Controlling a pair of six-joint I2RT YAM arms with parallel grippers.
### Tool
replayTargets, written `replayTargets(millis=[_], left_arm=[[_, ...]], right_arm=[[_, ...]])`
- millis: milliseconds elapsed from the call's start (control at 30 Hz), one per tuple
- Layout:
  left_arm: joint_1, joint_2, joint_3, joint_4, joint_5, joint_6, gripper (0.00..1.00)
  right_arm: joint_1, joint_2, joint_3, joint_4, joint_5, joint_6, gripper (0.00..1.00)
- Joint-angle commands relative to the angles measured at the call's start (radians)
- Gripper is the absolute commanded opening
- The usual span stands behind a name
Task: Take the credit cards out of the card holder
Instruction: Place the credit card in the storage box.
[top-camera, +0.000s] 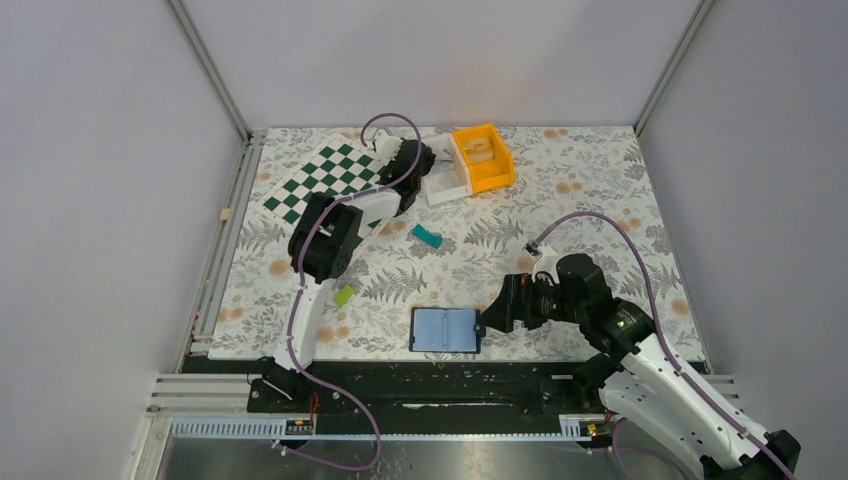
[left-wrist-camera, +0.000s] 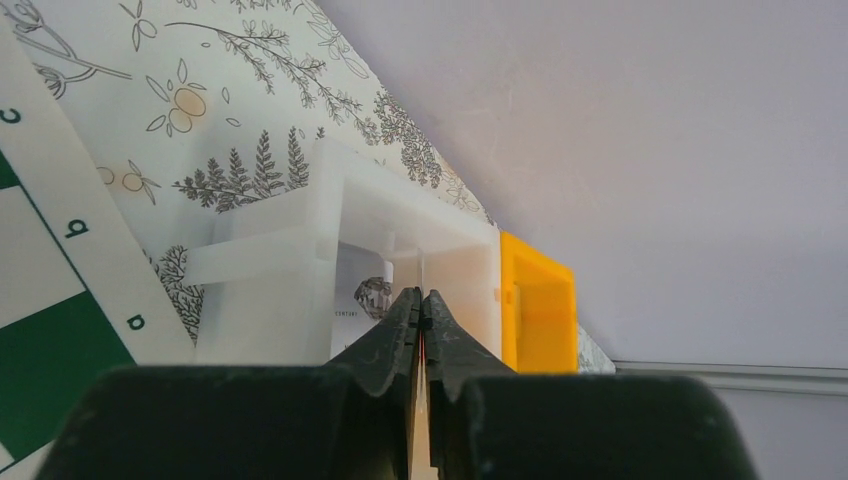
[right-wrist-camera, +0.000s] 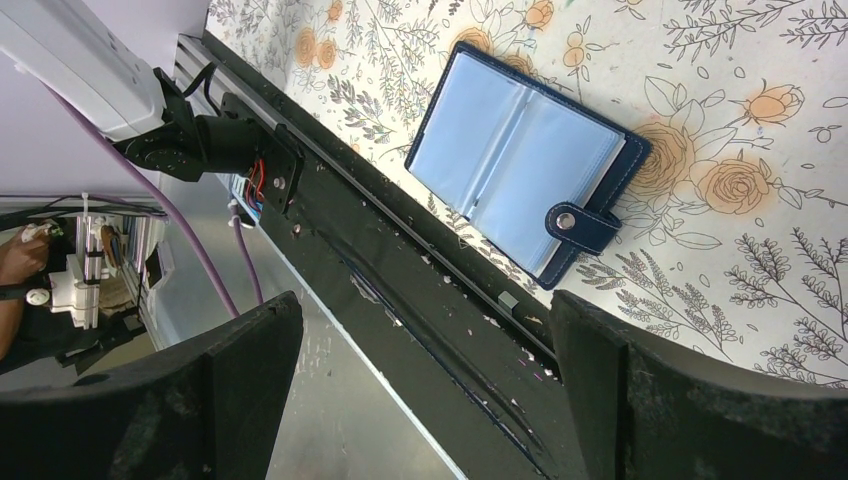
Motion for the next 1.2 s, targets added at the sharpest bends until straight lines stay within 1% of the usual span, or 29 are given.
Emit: replayTargets(millis=[0, 33, 400, 667, 867, 1000, 1167], left_arm=[[-0.006, 0.026, 0.067, -0.002, -0.004, 0.017, 0.06], [-0.006, 0.028, 0.069, -0.002, -0.004, 0.018, 0.10], [-0.009, 0.036, 0.108, -0.025, 0.010, 0.059, 0.20], [-0.007, 0.005, 0.164, -0.057, 0.004, 0.145, 0.33], [-0.003, 0.004, 0.211, -0.089, 0.001, 0.164, 0.38], [0.004, 0.002, 0.217, -0.096, 0.006, 0.168, 0.40], [0.007, -0.054, 0.202, -0.098, 0.034, 0.241, 0.43]], right_arm=[[-0.004, 0.004, 0.044, 0.005, 0.020, -0.021, 1.00], [-0.005, 0.004, 0.044, 0.005, 0.019, -0.022, 1.00], [-0.005, 0.002, 0.065, -0.004, 0.019, -0.026, 1.00], [-0.006, -0.009, 0.070, -0.025, 0.027, -0.028, 1.00], [-0.004, -0.016, 0.075, -0.039, 0.027, -0.024, 0.99], [-0.005, -0.026, 0.079, -0.052, 0.033, -0.024, 0.99], [-0.005, -0.022, 0.075, -0.057, 0.035, -0.019, 1.00]])
